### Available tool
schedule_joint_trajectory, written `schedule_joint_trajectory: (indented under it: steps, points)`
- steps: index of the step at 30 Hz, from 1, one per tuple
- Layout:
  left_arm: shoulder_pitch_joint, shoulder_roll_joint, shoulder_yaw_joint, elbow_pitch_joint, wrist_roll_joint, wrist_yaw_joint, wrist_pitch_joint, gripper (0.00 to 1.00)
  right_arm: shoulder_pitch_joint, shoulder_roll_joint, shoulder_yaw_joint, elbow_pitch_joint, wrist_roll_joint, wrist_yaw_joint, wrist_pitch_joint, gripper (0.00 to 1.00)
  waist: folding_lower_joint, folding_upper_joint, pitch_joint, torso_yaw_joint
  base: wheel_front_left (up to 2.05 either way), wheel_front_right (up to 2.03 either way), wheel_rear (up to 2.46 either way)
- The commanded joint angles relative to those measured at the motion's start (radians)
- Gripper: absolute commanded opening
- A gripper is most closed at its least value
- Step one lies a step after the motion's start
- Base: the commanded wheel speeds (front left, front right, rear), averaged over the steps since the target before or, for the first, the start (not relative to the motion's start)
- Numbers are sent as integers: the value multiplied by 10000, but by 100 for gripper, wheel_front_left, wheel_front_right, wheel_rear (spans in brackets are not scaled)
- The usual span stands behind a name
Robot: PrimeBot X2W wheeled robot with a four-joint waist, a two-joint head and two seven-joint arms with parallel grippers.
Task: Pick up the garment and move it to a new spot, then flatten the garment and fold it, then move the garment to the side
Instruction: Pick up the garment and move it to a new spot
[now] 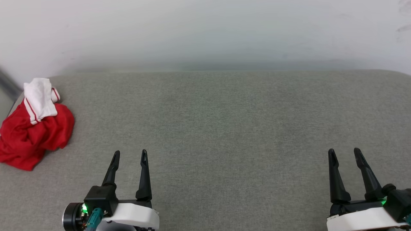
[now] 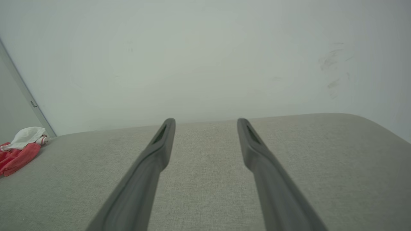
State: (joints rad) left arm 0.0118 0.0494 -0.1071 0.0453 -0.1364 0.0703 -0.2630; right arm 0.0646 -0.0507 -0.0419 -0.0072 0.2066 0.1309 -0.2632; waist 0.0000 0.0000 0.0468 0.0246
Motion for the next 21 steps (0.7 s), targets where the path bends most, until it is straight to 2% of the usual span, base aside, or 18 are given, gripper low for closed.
schedule_joint_trajectory:
  steps: [1, 13, 21]
  points:
    - [-110, 18, 67, -5, -65, 10, -28, 100, 63, 9, -18, -47, 14, -2, -25, 100, 0, 0, 57, 164, 0, 0, 0]
    - [-341, 16, 220, 11, -135, 17, -28, 100, -88, 9, 1, -139, -173, -3, -23, 100, 0, 0, 339, 1415, 0, 0, 0]
    - [-407, 14, 247, 23, -296, 66, -28, 100, -127, 9, 12, -167, -363, -2, -23, 100, 0, 0, 463, 2512, 0, 0, 0]
